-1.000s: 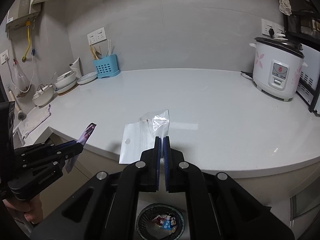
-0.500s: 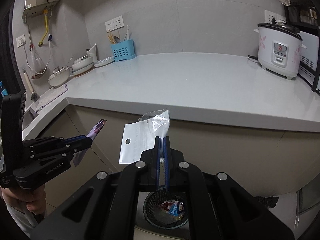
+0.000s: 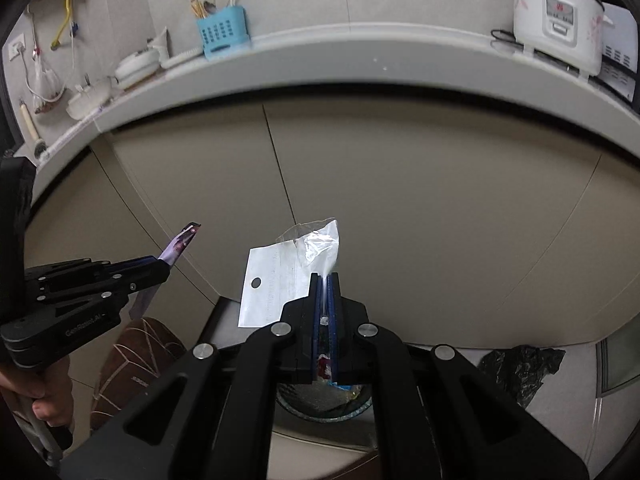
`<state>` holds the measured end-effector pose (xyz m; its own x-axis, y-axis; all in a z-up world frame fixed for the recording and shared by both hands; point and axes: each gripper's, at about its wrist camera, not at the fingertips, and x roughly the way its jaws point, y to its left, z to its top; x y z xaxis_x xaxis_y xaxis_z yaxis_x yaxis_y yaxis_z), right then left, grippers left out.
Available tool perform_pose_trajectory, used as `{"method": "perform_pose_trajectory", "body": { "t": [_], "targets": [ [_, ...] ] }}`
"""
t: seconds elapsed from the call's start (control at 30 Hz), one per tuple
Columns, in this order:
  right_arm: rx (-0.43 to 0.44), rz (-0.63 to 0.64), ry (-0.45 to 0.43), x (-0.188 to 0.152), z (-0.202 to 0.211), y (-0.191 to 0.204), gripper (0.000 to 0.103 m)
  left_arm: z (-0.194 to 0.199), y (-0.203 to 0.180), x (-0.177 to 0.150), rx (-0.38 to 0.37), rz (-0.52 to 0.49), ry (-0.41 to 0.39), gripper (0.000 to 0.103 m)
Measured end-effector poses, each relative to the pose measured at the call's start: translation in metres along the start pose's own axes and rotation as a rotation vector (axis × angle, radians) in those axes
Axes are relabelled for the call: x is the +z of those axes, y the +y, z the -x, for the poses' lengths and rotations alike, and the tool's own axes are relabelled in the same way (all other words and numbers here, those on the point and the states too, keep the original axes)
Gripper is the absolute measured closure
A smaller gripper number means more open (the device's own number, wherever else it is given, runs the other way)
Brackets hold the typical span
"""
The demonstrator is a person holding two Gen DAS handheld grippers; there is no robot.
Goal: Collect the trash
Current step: 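Carry the purple strip and clear bag down over the wastebasket with both tools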
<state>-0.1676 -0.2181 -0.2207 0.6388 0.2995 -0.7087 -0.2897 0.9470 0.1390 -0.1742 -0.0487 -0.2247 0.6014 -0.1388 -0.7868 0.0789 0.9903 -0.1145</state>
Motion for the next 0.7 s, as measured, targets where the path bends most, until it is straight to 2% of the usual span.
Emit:
{"method": "perform_pose_trajectory", "body": {
  "t": [0.17,0.53,0.7],
  "targets": [
    [-0.023,0.003,0.068,-0.023,-0.054,-0.003,0.100,-0.046,0.013,-0.013,0.010,0.026,0.039,0.090],
    [-0.029,-0.057,0.302,-0.062,-0.178,-0.012,0.100,-0.158,0.040,-0.037,-0.030,0.102,0.155,0.090],
    [-0.033,-0.055,0.408,-0.082,-0.229,-0.013,0.100,-0.201,0.051,-0.055,-0.017,0.117,0.194,0.090]
  ]
}}
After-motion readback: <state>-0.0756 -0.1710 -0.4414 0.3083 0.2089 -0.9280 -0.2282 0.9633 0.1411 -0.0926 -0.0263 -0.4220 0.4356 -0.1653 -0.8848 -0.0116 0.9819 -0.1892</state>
